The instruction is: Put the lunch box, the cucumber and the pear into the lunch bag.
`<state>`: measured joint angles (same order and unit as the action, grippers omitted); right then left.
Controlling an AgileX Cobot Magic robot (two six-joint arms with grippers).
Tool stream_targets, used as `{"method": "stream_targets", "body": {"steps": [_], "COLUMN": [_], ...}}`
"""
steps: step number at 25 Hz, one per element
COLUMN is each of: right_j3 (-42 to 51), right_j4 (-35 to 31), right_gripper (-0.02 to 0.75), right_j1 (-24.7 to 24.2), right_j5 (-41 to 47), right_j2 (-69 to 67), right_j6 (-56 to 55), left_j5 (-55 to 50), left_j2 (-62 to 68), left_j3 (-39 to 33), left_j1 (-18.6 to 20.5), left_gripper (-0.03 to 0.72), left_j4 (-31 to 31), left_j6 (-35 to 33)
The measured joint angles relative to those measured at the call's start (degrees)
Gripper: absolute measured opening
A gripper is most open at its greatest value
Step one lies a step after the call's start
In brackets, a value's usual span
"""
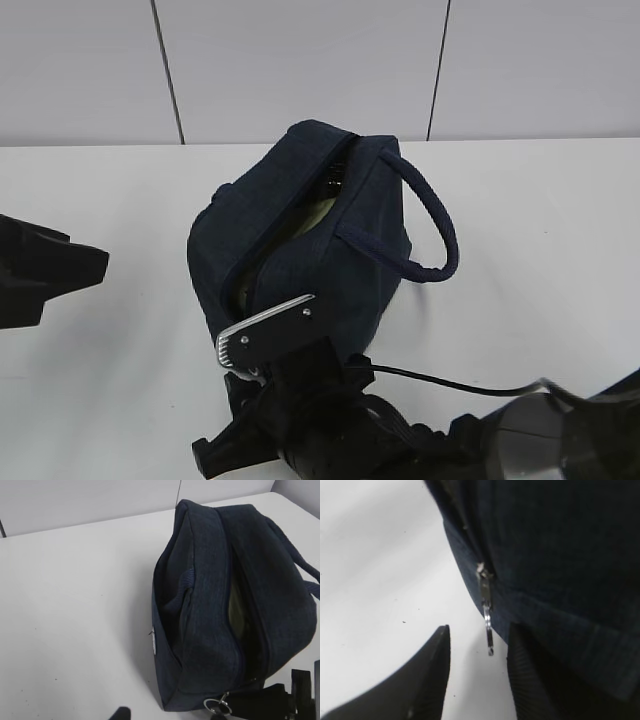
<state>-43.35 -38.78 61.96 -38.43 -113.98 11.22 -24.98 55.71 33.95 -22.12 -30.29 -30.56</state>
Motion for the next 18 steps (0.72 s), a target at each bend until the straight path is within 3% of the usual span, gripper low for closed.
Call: {"method": "stream_targets", "body": {"steps": [10,15,18], "right_j3": [0.0,0.0,0.0], "right_j4": [2.8,1.9,1.9], "right_gripper": [0.227,0.032,0.006], "right_j1": [0.0,0.0,0.0], "right_j5": [-1.8,-1.8,-1.7], "right_j2": [0.0,0.0,0.0], "right_j6": [-3.7,-3.7,-3.7], "left_j5": [0.0,0.0,0.0], "left_j2": [0.0,0.0,0.0], "left_j3": [0.0,0.0,0.0], "left_j1": [0.0,0.0,0.0], "left_gripper": [0.295,0.293,0.291], "left_j4": [-0.1,-0.2,-0.2], "left_j6": [0.0,0.0,0.0]}}
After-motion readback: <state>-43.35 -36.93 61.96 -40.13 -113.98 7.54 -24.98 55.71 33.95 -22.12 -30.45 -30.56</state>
